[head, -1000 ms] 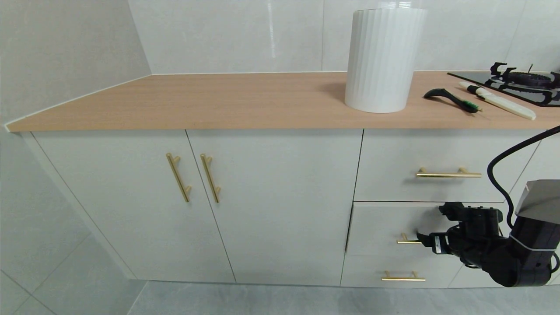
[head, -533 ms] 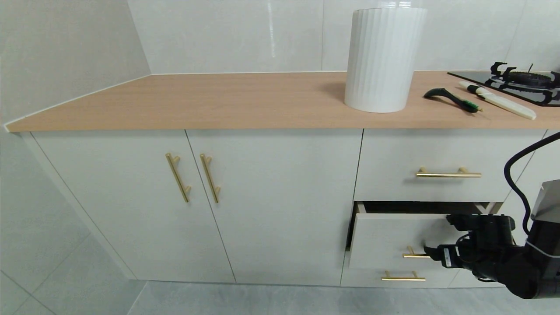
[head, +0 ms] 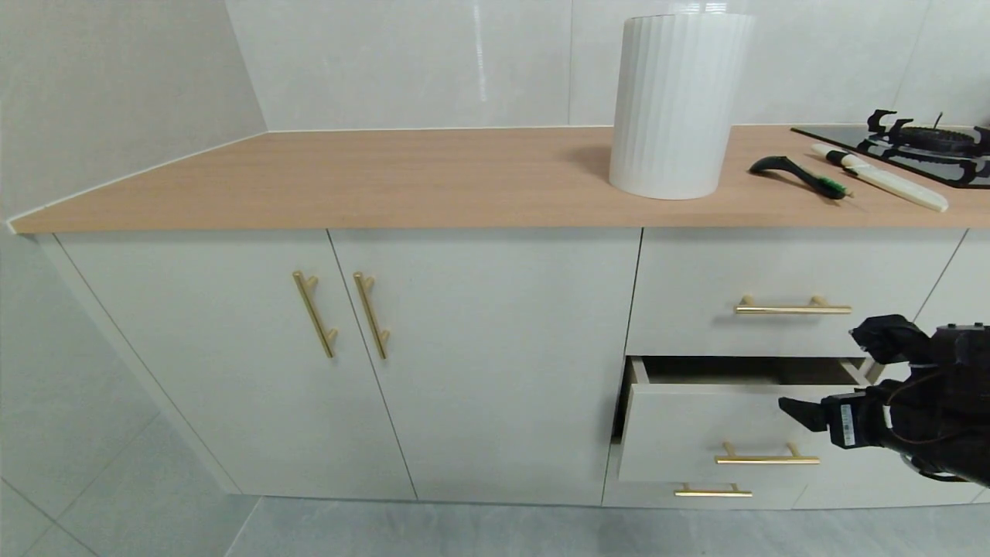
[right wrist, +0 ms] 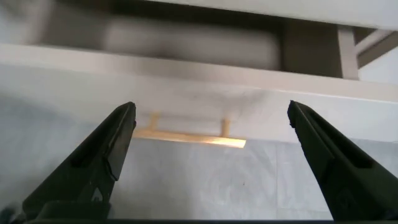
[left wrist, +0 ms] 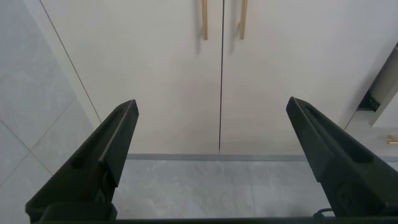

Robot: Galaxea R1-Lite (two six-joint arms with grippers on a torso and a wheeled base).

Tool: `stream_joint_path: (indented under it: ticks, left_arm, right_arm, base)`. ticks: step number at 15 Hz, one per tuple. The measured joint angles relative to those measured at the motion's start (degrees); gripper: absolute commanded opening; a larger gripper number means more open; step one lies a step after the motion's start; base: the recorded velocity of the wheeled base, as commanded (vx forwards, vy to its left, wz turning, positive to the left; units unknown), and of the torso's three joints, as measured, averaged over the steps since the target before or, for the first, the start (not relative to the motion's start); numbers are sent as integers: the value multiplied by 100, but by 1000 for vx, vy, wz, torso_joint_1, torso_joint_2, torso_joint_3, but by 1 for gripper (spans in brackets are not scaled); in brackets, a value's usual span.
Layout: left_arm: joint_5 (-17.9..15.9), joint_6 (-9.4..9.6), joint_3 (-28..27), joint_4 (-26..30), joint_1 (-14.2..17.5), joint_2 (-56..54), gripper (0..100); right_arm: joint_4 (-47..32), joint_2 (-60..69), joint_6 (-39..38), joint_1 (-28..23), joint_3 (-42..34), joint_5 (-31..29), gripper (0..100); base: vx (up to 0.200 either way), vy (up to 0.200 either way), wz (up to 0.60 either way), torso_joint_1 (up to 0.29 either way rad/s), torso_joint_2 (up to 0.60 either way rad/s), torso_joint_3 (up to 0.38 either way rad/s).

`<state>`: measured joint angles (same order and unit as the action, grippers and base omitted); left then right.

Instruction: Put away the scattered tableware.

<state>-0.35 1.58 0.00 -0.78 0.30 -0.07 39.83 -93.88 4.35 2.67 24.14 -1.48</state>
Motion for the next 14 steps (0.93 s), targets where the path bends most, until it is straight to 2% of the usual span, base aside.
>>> stream_joint_path:
  ticks: [3,7,10,14]
  left_arm:
    - [2,-2,0,2,0,0,100]
    - [0,-2,0,2,0,0,100]
    - [2,-2,0,2,0,0,100]
    - [2,-2,0,0,2,0,100]
  right_arm:
    - [-349,560,-17,166,463,0,100]
    - [-349,59,-28,184,916,-27,100]
    - [-146,-523,-45,74,1106,-35,100]
    - [635,-1342,-224,11,1230,-52,100]
  base:
    - [0,0,0,0,0,0]
    - [0,0,0,0,0,0]
    - [0,0,0,0,0,0]
    - [0,0,0,0,0,0]
